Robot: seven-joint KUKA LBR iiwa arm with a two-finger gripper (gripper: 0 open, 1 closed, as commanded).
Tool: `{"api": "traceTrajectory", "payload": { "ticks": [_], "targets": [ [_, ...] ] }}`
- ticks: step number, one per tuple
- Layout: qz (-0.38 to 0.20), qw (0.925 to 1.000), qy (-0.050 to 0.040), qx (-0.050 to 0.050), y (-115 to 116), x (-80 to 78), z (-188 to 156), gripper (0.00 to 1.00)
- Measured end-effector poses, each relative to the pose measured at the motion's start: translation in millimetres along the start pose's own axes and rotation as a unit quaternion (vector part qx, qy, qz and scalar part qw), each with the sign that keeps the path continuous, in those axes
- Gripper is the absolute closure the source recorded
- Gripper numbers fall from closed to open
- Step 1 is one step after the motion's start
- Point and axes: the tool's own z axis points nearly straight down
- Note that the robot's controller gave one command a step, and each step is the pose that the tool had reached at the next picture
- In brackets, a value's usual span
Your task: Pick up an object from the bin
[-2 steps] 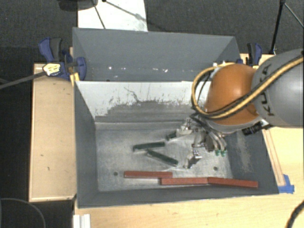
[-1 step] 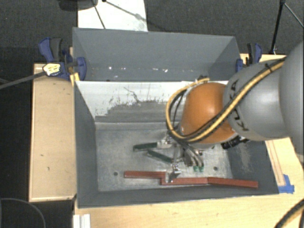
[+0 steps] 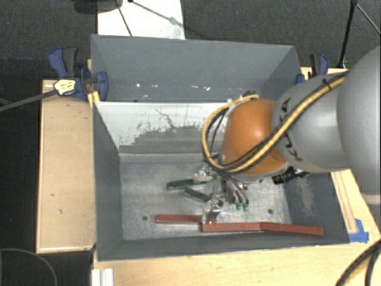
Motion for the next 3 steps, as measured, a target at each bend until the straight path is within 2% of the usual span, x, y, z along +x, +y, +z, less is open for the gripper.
{"api": "traceTrajectory", "payload": {
  "ticks": [1,2,3],
  "targets": [
    [-0.039,0.9992,0.0012,0.001,-21.2,18.3,-9.1,0.0],
    [0.058,0.9983,-0.0001,0.0,-2.4,-20.0,21.6,0.0],
    [-0.056,0.9984,-0.0121,-0.002,-33.0,22.2,34.1,1.0]
  ]
}}
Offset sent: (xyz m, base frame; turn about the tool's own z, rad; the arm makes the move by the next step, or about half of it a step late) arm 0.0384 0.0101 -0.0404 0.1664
